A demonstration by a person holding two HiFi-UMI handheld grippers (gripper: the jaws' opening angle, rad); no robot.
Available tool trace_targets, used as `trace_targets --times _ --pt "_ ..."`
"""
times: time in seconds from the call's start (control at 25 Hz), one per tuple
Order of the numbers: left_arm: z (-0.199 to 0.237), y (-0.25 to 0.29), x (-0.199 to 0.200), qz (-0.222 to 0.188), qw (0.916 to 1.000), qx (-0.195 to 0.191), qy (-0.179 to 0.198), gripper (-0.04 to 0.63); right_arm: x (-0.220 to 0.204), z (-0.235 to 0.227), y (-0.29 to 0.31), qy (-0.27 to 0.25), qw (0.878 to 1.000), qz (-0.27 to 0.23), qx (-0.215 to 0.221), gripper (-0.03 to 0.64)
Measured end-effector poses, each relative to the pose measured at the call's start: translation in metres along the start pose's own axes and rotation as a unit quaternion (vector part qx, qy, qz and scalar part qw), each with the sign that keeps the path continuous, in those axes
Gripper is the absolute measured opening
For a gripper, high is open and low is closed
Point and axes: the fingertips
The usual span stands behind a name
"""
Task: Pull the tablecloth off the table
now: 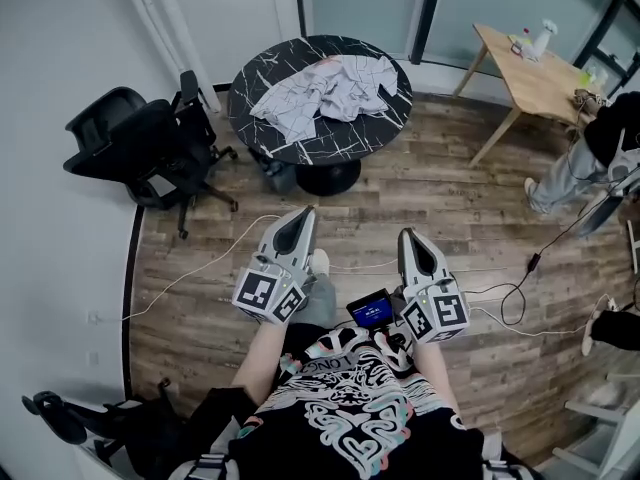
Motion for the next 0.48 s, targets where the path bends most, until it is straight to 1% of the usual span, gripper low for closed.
trace_targets --times 0.04,0.16,0.32,0.4,0.48 --pt "0.006 0.007 0.0 0.0 1.0 0.003 0.004 0.009 -0.001 -0.001 0.007 -0.005 1.0 0.001 0.001 0.015" --pt "0.028 0.03 -0.009 0.021 0.9993 0.015 0.026 0.012 -0.003 -0.01 0.031 -0.015 1.0 0.005 -0.001 0.016" --pt "0.058 0.063 -0.012 0.034 0.9988 0.015 0.034 0.012 0.0 -0.025 0.075 -0.018 1.0 0.006 -0.008 0.016" --pt "0.075 0.08 -0.012 0.034 0.9989 0.012 0.03 0.012 0.002 -0.03 0.098 -0.016 1.0 0.007 -0.012 0.017" --pt "0.09 0.098 -0.011 0.031 0.9994 0.006 0.016 0.012 0.002 -0.035 0.121 -0.012 1.0 0.01 -0.016 0.017"
Point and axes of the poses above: the fingertips, and each gripper's own axes: y forward along the fingers, z to its left, x out of its top, and after that the axes turned 3 degrees about -x, right-handed
